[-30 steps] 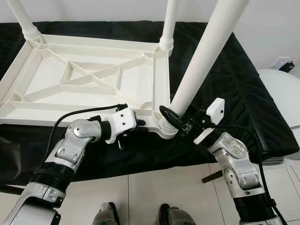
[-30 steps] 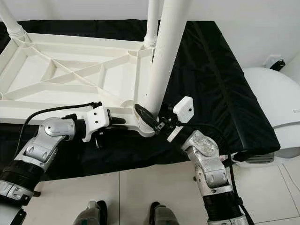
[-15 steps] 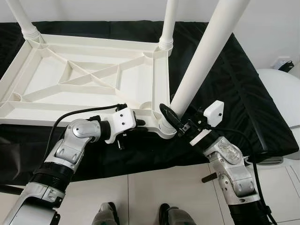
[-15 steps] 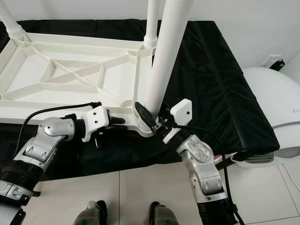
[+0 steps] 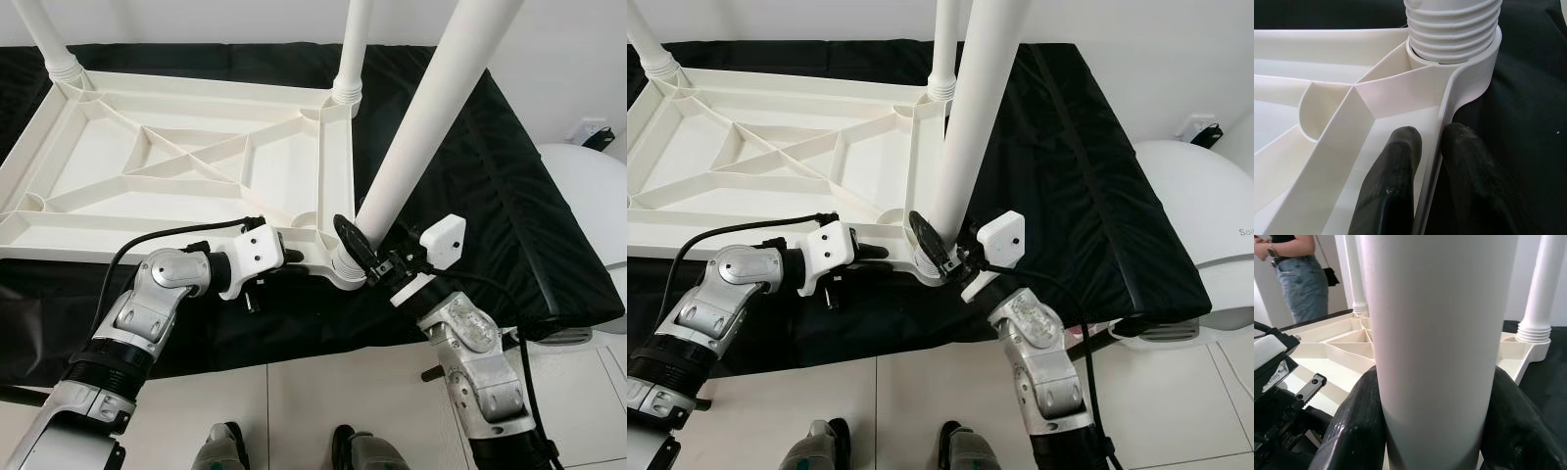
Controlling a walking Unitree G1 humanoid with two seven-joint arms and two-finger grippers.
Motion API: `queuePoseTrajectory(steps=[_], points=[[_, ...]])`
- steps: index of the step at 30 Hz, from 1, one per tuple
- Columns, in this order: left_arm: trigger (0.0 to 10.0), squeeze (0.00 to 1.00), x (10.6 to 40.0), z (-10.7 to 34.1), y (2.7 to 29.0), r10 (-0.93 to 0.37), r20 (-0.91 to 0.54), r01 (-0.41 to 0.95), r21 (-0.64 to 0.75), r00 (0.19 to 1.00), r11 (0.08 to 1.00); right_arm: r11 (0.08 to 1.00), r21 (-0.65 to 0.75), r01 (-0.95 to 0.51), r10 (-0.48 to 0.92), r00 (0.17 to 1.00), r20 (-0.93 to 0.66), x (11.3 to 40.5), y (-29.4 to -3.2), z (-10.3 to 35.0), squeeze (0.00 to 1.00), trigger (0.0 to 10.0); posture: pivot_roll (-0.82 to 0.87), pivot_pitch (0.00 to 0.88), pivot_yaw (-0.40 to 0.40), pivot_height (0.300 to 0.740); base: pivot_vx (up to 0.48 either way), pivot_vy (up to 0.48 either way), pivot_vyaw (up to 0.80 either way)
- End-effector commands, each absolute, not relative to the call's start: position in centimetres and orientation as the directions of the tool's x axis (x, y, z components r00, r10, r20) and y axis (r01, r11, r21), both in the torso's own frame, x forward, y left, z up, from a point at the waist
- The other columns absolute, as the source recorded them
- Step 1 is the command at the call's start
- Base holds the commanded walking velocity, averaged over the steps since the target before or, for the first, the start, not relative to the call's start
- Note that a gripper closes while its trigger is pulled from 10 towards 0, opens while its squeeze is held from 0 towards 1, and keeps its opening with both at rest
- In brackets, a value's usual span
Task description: Building children table
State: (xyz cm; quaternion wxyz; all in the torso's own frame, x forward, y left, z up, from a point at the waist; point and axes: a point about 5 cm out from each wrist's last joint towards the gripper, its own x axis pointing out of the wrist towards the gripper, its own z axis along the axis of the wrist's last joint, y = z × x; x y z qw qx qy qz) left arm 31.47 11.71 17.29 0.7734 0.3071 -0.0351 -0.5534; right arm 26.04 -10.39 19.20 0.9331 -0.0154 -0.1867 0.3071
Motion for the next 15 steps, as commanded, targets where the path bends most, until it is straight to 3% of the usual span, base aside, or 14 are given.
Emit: queuePoseTrajectory(steps=[1, 15], points=[[10.0, 0.0, 31.72, 17.29, 12.58, -0.862, -0.267, 0.822, 0.509, 0.431, 0.253, 0.816, -0.073, -0.574, 0.577, 0.799, 0.168, 25.77, -10.04, 15.56, 0.0, 10.0, 0.08, 0.249, -0.015, 0.74, 0.0, 0.0, 0.0], [10.0, 0.0, 31.79, 17.37, 12.63, -0.862, -0.267, 0.821, 0.512, 0.431, 0.252, 0.861, -0.064, -0.504, 0.507, 0.843, 0.182, 25.43, -9.52, 15.62, 0.0, 10.0, 0.08, 0.246, -0.015, 0.74, 0.0, 0.0, 0.0]])
